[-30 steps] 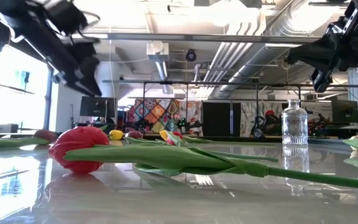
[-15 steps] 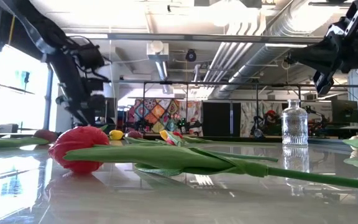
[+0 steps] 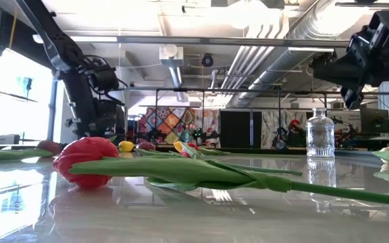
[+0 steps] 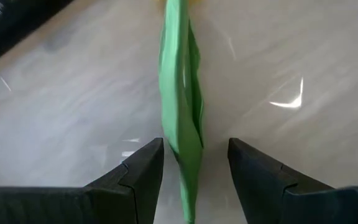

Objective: Sort flowers into vase by color
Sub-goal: Put the left yellow tulip into the transparent vase

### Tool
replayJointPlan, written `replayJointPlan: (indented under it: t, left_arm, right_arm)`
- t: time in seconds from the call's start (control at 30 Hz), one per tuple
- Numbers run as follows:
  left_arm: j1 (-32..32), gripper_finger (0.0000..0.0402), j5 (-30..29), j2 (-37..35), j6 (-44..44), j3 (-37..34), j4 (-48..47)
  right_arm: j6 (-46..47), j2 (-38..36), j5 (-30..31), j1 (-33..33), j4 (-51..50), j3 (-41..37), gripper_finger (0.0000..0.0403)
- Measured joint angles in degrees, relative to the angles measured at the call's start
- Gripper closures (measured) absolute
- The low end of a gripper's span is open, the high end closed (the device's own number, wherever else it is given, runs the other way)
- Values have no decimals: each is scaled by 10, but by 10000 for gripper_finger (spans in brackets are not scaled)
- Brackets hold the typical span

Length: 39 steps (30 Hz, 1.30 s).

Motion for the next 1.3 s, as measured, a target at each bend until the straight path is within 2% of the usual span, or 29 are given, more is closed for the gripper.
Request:
replayJointPlan:
  t: [0.17, 0.27, 0.6, 0.97, 1.13, 1.3]
  left_arm:
    - [-6, 237, -8, 8, 4, 2, 2]
    - [-5, 255, -6, 8, 4, 1, 3]
    - [-6, 391, -2, 9, 19, 0, 17]
    - [-8, 398, 20, 4, 20, -1, 32]
    - [-23, 400, 29, -32, 25, -1, 54]
    - [-45, 401, 75, -88, 29, -1, 85]
  right_arm:
    - [14, 25, 26, 6, 3, 0, 402]
    - [14, 37, 31, 6, 10, 0, 402]
    - [-3, 52, 32, 6, 13, 0, 402]
    - [-1, 53, 23, 6, 14, 0, 402]
    - [1, 53, 22, 6, 28, 0, 402]
    - [0, 53, 21, 6, 59, 0, 402]
